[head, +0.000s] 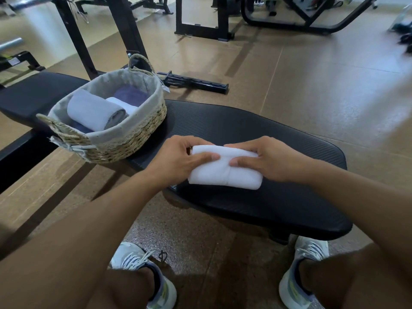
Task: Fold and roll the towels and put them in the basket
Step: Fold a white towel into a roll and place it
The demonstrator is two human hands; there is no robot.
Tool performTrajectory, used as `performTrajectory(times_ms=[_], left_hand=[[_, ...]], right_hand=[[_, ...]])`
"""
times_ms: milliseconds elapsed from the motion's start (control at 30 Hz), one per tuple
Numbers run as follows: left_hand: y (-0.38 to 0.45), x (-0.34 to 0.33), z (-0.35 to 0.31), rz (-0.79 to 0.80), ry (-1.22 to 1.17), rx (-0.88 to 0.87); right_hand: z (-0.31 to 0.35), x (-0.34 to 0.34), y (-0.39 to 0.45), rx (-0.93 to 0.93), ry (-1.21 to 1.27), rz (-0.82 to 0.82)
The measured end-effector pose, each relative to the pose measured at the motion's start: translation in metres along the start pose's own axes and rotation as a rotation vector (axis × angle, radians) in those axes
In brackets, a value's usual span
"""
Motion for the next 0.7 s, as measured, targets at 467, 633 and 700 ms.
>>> performTrajectory(times_ms=[467, 633, 700], left_hand=[[0.002, -0.001, 0.021, -0.094, 0.072, 0.077], [0.001, 0.000, 0.009, -0.096, 0.005, 0.008], [0.001, 0.002, 0.009, -0.112, -0.015, 0.000]], right_hand=[[0.003, -0.028, 0.000, -0.021, 0.054, 0.165], [0.015, -0.033, -0.002, 0.019, 0.167, 0.158], [0.018, -0.033, -0.002, 0.034, 0.184, 0.144]])
Point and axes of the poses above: each hand's wrist, its own y-axis towards the middle knuckle, its own x-axis out of the back of the hand, z = x × y, the point moved 10 cm from there along y, towards the middle knuckle, and after that the axes turned 5 degrees about -y, right-handed, at the moved point
